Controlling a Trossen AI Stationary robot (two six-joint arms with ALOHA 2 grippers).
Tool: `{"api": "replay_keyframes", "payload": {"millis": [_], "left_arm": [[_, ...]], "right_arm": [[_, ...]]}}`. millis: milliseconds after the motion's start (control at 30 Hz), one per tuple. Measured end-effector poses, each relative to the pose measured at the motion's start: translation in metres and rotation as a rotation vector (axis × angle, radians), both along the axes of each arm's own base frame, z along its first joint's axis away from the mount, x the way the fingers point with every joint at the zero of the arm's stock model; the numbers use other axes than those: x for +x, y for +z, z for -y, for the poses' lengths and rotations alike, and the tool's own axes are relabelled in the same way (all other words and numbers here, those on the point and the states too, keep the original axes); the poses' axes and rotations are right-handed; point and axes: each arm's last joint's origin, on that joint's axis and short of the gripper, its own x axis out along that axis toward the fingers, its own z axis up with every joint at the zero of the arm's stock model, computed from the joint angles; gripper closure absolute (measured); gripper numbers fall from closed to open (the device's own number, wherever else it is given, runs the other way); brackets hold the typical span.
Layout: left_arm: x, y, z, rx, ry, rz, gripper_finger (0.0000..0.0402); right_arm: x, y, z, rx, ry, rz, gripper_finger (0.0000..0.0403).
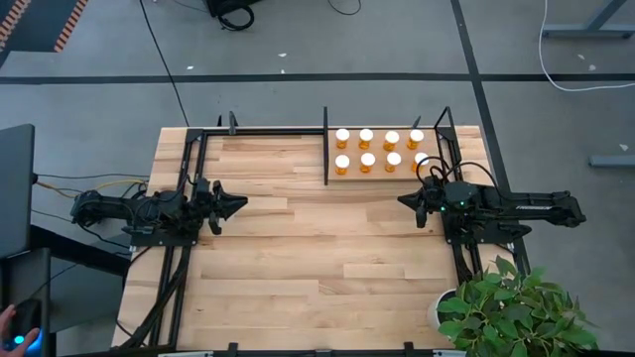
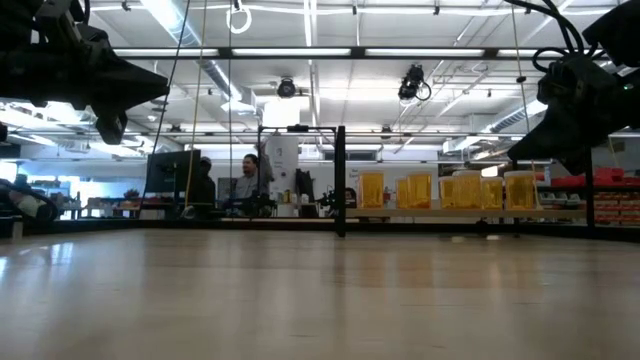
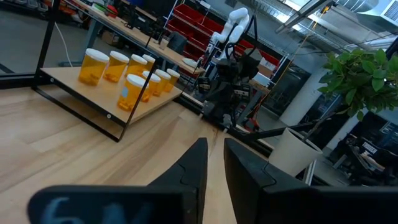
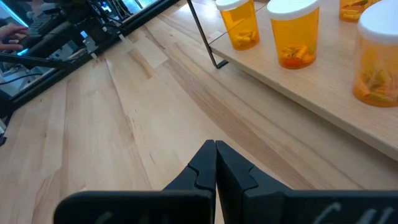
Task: Pick and place medicine bottles onto shelf by color
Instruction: Return to Home Position
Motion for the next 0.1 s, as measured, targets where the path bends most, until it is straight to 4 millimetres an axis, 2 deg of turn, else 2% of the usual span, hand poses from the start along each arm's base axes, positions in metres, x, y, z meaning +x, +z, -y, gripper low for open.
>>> {"api": "replay_keyframes", "payload": {"millis": [100], "left_arm": [[0.0,0.0002,0.0,0.0,0.0,0.001,0.0344]], "right_arm": [[0.0,0.0,0.0,0.0,0.0,0.0,0.0395]]}}
